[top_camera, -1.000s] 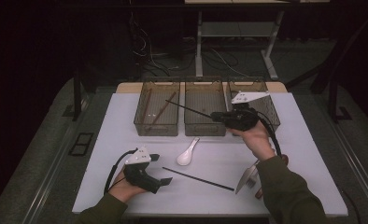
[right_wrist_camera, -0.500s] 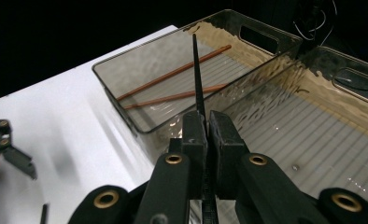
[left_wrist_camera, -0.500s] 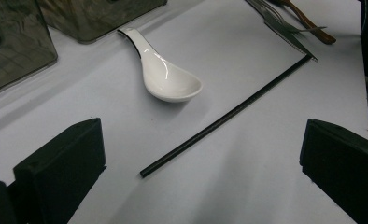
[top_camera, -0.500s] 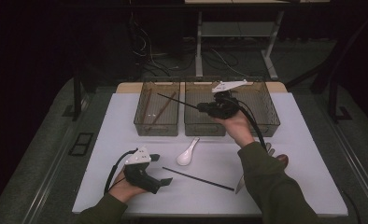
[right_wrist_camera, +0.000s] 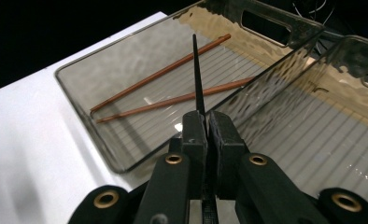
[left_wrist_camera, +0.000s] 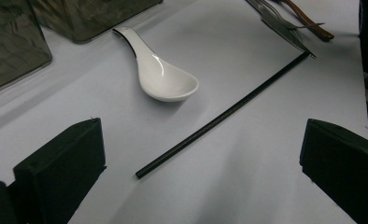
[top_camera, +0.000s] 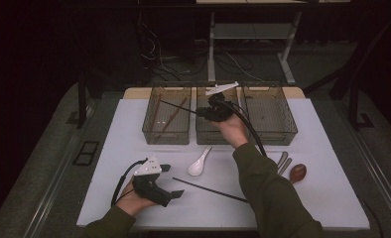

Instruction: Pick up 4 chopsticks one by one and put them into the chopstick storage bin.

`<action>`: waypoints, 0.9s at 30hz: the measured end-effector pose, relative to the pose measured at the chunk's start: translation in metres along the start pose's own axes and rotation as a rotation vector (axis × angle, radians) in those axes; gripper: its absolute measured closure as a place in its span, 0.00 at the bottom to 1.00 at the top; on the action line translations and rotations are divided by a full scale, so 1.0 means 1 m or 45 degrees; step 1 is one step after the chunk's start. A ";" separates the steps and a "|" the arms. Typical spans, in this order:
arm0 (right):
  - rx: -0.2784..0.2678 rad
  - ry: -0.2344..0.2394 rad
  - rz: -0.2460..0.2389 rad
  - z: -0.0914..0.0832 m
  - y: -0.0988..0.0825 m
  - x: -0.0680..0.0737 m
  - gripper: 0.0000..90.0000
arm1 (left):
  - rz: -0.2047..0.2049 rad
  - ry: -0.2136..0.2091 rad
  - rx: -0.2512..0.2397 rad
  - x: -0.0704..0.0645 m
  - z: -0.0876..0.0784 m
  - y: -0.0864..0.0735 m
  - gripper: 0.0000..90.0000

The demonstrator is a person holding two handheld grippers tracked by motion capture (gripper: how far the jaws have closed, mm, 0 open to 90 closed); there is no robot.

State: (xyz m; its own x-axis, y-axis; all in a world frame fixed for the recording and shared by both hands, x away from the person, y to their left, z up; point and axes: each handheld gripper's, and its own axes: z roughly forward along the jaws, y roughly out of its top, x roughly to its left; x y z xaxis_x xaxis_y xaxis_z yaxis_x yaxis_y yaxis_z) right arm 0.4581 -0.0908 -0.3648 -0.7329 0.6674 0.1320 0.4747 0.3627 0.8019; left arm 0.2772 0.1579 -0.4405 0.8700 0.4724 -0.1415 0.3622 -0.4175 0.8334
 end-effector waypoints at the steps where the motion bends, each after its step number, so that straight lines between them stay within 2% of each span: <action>1: 0.013 -0.008 -0.003 0.004 0.001 0.000 0.95 | 0.001 -0.001 0.002 0.000 0.000 0.000 0.00; 14: 0.082 -0.084 0.007 0.050 0.019 0.008 0.95 | 0.012 -0.010 0.003 -0.001 0.000 0.000 0.00; 17: 0.090 -0.099 0.003 0.058 0.021 0.010 0.94 | 0.018 -0.012 0.004 -0.001 0.001 0.000 0.00; 19: 0.085 -0.132 -0.024 0.061 0.022 0.011 0.93 | 0.018 -0.013 0.004 -0.001 0.001 0.000 0.00; 24: 0.053 -0.105 -0.029 0.058 0.023 0.013 0.74 | 0.014 -0.013 0.004 -0.001 0.000 0.000 0.00; 27: 0.054 -0.042 0.001 0.055 0.024 0.012 0.66 | 0.015 -0.012 0.006 -0.001 0.001 0.000 0.00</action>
State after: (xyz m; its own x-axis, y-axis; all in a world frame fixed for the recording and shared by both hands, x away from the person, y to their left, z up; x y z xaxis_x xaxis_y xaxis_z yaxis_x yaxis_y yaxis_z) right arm 0.4872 -0.0387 -0.3762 -0.7163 0.6887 0.1125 0.4960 0.3890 0.7763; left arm 0.2763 0.1567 -0.4406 0.8774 0.4600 -0.1366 0.3534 -0.4268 0.8324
